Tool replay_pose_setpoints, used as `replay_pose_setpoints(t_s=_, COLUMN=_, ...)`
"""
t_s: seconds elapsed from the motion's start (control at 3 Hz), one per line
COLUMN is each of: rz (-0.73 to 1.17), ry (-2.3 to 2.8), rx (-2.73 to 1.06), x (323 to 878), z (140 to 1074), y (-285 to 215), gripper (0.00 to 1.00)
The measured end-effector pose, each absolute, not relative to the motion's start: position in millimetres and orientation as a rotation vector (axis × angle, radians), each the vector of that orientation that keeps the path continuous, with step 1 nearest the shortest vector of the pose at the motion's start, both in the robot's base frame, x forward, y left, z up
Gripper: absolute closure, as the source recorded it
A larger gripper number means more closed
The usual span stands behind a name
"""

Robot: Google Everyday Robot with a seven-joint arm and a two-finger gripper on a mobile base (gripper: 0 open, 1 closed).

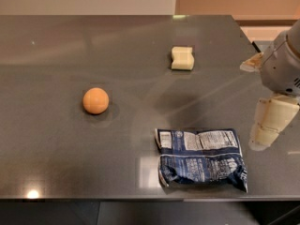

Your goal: Move blue chip bag near sponge

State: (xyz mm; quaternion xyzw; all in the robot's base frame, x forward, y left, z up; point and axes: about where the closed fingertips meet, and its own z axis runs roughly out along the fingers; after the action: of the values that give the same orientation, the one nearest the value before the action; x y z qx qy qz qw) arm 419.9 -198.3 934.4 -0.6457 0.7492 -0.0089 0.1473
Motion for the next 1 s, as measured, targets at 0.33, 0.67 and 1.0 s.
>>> replay_pose_setpoints(t_s=0.33, rz=0.042, ry=2.114, rx=-1.904, x=411, z=908, y=-185, gripper=0.0)
replay_pose_setpoints(t_s=0.67, rz=0.134, ry=2.089, rx=-1.943, x=401, z=890, y=-173, gripper=0.0)
replay_pose_setpoints(t_s=1.0, rz=0.225, ry=2.082, rx=-1.971, x=387, z=878, y=-166, gripper=0.0)
